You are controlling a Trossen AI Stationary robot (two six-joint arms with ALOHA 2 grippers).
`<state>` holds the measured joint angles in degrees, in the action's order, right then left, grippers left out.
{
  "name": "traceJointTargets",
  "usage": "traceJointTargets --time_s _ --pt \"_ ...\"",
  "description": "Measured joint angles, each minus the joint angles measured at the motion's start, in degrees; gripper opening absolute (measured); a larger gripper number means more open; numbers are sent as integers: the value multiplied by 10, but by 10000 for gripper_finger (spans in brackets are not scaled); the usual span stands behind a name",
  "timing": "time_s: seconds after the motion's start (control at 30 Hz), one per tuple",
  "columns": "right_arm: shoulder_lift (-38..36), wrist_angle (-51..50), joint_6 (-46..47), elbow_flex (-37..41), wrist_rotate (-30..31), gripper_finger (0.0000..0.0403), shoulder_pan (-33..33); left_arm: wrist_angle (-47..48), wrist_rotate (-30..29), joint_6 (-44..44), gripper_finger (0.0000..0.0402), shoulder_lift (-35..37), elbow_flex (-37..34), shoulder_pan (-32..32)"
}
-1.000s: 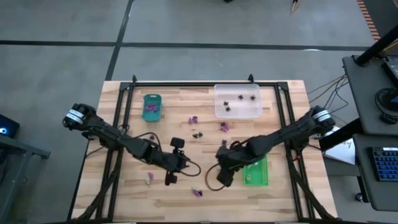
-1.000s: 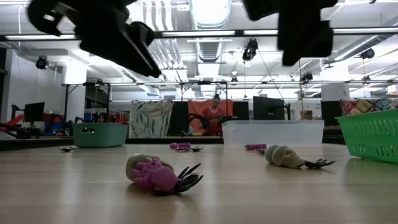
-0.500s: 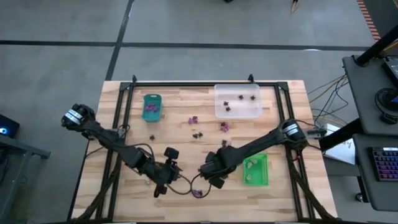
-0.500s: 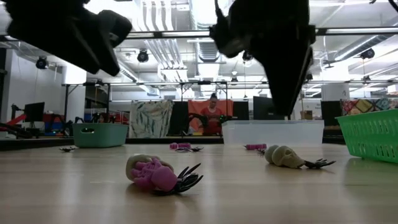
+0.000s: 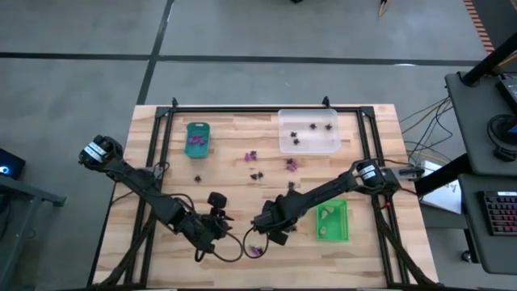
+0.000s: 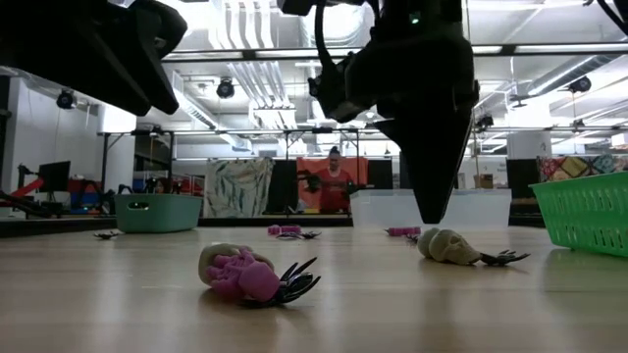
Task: Sort Halloween decoration
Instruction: Put the white skull toy into the green bin
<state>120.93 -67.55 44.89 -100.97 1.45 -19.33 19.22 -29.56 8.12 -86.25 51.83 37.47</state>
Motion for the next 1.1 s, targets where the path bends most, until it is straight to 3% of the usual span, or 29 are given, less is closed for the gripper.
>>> traceJointTargets --time_s 0.87,1.1 --pt "1 49 -21 51 37 113 13 3 -1 18 109 0 0 0" --pt "1 49 -14 51 36 96 18 3 -1 21 109 0 0 0"
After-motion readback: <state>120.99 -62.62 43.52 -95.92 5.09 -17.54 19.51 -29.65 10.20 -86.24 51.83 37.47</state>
